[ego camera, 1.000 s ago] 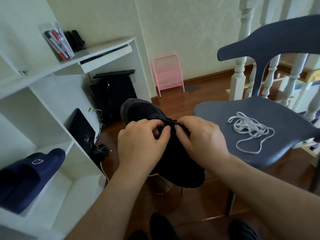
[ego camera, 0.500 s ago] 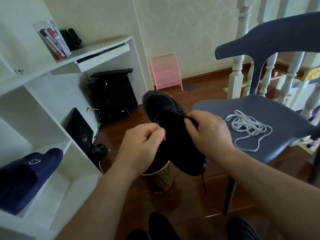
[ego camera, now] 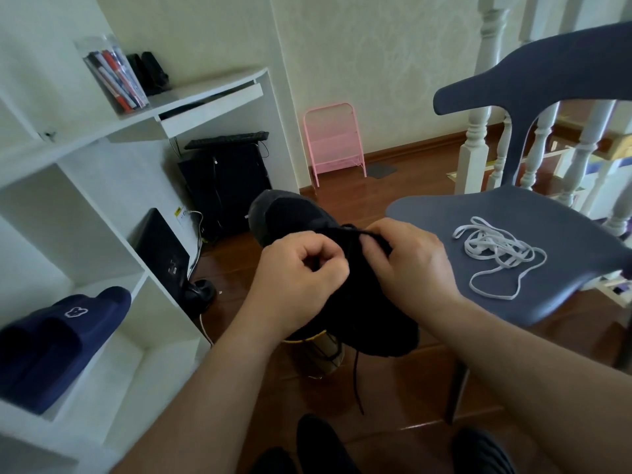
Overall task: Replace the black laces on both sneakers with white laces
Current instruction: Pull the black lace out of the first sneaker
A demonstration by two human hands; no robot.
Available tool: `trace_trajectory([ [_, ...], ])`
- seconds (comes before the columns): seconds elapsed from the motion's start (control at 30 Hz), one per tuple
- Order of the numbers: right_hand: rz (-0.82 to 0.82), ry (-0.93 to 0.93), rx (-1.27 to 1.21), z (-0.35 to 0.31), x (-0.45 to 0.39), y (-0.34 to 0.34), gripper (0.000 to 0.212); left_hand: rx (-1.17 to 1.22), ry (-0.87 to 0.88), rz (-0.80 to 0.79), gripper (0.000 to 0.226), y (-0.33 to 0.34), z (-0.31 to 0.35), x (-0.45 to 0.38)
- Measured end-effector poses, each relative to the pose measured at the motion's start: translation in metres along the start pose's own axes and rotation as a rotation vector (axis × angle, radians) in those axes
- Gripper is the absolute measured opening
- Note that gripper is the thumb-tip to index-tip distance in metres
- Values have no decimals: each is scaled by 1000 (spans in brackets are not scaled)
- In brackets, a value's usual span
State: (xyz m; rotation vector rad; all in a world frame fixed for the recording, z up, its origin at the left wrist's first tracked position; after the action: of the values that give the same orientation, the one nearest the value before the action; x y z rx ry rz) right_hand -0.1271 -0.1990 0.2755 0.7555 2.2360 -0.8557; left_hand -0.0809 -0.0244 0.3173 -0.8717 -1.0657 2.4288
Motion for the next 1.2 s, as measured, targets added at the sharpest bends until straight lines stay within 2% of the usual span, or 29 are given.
trace_trajectory([
  [0.07,12,75,-5,11,-5,-7,16,207,0,-155,23,-2,0,4],
  [0.13,12,46,-3,10,-6,-10,17,227,-42,-180,21,-2,-1,6],
  [0.27,8,-37,7,-4,0,-5,20,-30,-160,41,40,2,0,6],
  [0.37,14,-96,-2,-10,2,0,19,-281,-159,134,32,3,2,2],
  [0.43,14,-142,-23,-15,4,2,17,-322,-126,156,35,5,0,0],
  [0.57,6,-132,-46,-16,4,1,15,-232,-90,203,21,5,-2,-1],
  [0.63,32,-30,-47,-6,-2,-3,17,-105,-30,138,20,4,2,-1],
  [0.7,50,51,-35,6,-7,-11,17,117,39,-48,21,1,5,3],
  [0.77,34,100,-33,11,-9,-17,15,374,31,-252,18,-7,3,9],
  [0.8,20,110,-34,11,-9,-18,14,415,9,-333,17,-11,-1,11],
  [0.87,8,105,-30,8,-6,-20,13,227,-30,-387,17,-18,-12,12],
  [0.9,4,107,-25,7,-5,-20,13,35,-33,-373,21,-20,-20,11],
  [0.97,-24,136,-7,7,-5,-19,15,-288,-47,-244,36,-22,-30,11],
  [1.03,-99,184,24,5,-4,-15,18,-285,-103,14,36,-24,-30,9],
  [1.1,-190,244,31,-2,-2,-8,18,-264,-56,216,25,-22,-20,7],
  [1.2,-258,280,13,-11,1,1,16,-458,33,256,20,-7,-6,2],
])
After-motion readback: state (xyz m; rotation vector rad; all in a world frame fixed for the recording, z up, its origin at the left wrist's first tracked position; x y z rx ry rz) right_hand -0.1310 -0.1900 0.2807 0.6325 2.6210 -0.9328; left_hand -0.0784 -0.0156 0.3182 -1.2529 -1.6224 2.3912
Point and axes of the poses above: each hand's wrist, its own x-axis away from the middle knuckle, its own y-axis out of the palm, z = x × y, the point moved 3 cm from there along -x, towards the middle knuckle, and after that the axes turned 14 degrees about -x, right-handed, at the moved point
